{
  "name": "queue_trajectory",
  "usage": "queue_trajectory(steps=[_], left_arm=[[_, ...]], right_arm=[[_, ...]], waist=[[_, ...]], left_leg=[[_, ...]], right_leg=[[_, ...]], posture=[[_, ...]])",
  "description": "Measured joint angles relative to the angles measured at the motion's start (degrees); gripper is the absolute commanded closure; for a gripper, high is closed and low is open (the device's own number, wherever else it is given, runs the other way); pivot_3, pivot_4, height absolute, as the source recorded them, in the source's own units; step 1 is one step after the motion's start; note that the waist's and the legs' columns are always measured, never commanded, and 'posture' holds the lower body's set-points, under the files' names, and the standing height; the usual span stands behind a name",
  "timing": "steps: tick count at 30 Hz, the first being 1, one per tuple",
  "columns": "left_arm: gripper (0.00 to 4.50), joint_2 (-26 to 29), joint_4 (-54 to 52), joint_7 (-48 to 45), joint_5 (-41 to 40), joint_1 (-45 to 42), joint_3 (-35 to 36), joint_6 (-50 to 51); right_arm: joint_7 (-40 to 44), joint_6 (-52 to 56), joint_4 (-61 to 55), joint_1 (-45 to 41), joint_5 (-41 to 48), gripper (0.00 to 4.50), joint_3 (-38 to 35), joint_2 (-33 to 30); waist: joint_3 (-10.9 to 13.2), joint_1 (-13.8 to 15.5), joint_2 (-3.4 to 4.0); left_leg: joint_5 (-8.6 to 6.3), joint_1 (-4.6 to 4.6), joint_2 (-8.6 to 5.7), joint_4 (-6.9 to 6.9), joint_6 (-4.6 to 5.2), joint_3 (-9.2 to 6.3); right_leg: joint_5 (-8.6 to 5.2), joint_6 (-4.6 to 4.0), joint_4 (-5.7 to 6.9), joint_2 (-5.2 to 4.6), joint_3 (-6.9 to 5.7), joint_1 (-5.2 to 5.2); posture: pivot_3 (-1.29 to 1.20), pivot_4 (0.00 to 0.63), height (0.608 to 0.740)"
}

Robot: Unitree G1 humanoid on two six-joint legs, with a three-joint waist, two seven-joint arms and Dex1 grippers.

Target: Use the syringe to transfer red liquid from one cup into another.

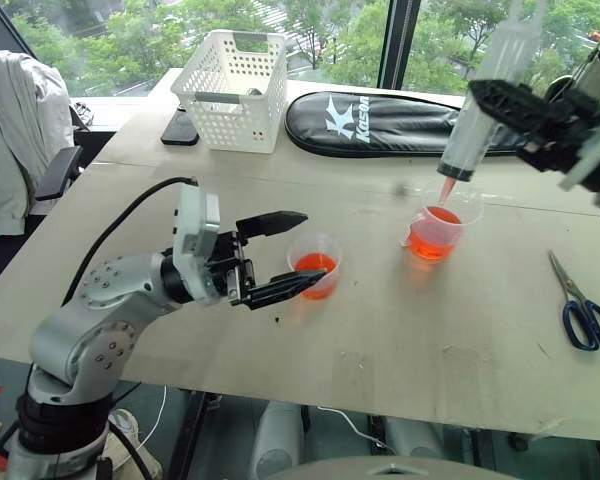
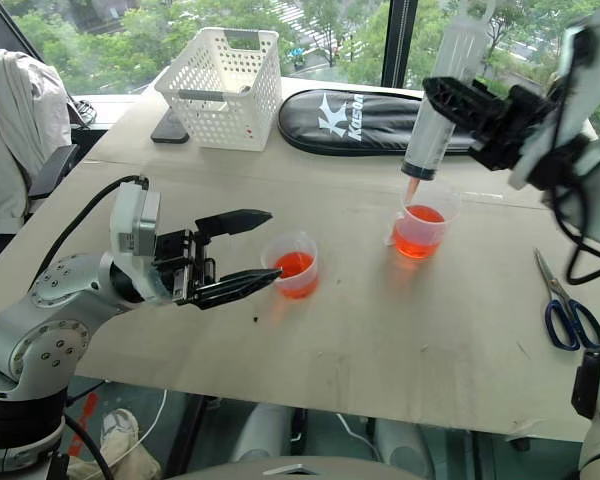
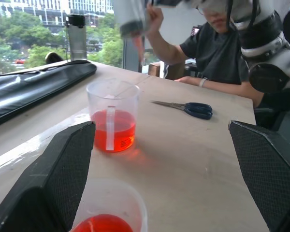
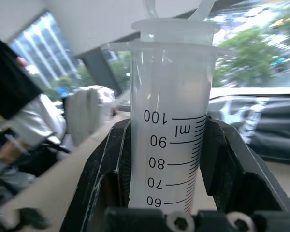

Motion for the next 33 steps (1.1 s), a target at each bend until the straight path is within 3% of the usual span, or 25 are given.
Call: queue_trajectory(steps=[1,8,13,14,18,21,28,32,33], left_arm=[[0.0,-0.1,0.1,1.0,-0.9,-0.4,0.2,0.8],[0.0,-0.4,0.1,5.6,-3.7,-1.7,1.3,3.0],[0.0,-1.1,0.4,9.4,-5.8,-5.7,1.4,5.0],[0.0,-1.4,1.9,12.0,-7.4,-10.2,0.7,7.5],[0.0,-3.3,7.8,17.1,-8.1,-24.5,-3.2,12.9],[0.0,-5.1,12.1,17.9,-5.6,-30.6,-6.7,14.4],[0.0,-15.6,35.6,14.1,11.2,-50.1,-19.2,11.0],[1.16,-20.4,47.5,10.3,17.7,-56.3,-22.0,6.4],[1.76,-22.2,53.2,8.4,20.7,-59.1,-22.6,3.4]], right_arm=[[2.5,-3.3,-0.6,2.1,-8.8,2.95,3.1,2.2],[10.8,-10.3,-2.4,6.0,-28.1,2.95,6.6,3.2],[14.1,-15.9,-1.5,11.5,-37.8,2.95,8.6,8.0],[16.5,-20.1,-0.1,15.1,-43.7,2.95,10.7,10.8],[19.1,-28.3,5.0,16.6,-53.1,2.96,14.3,16.8],[19.6,-31.2,8.5,16.6,-57.1,2.96,14.4,19.0],[18.8,-36.6,13.4,15.1,-66.4,2.97,13.7,23.1],[18.9,-37.9,13.8,15.1,-68.5,2.97,13.5,24.7],[18.9,-38.1,13.8,15.2,-69.0,2.97,13.2,25.4]], waist=[[0.0,0.1,0.04],[0.1,0.0,0.09],[0.1,0.1,0.07],[0.1,0.1,0.06],[0.1,0.0,0.02],[0.1,-0.1,0.03],[0.1,0.1,0.02],[0.1,-0.3,0.03],[0.1,-0.3,0.03]], left_leg=[[0.0,-0.07,0.0,0.0,0.0,-0.03],[0.0,-0.04,0.02,-0.02,0.0,-0.11],[0.01,-0.01,0.02,0.06,0.0,-0.13],[0.01,0.0,0.0,0.11,0.0,-0.15],[0.01,0.02,-0.02,0.21,0.0,-0.18],[0.01,0.01,-0.04,0.19,0.0,-0.15],[0.01,-0.01,-0.05,0.13,-0.01,-0.17],[0.01,0.01,-0.04,0.09,-0.01,-0.2],[0.01,0.01,-0.04,0.09,-0.01,-0.22]], right_leg=[[0.05,0.12,0.0,0.0,-0.04,-0.04],[0.05,0.12,0.01,0.05,-0.13,-0.03],[0.02,0.06,0.04,0.05,-0.15,0.02],[0.04,0.09,0.08,0.07,-0.13,0.06],[0.08,0.18,0.17,0.16,-0.04,0.09],[0.09,0.18,0.17,0.15,0.0,0.09],[0.08,0.18,0.16,0.2,-0.04,0.05],[0.08,0.18,0.2,0.24,-0.03,0.02],[0.08,0.17,0.2,0.25,-0.04,0.02]], posture=[[0.0,0.15,0.724],[0.0,0.15,0.724],[0.0,0.15,0.724],[0.0,0.15,0.724],[0.0,0.15,0.724],[0.0,0.15,0.724],[0.0,0.15,0.724],[0.0,0.15,0.724],[0.0,0.15,0.724]])
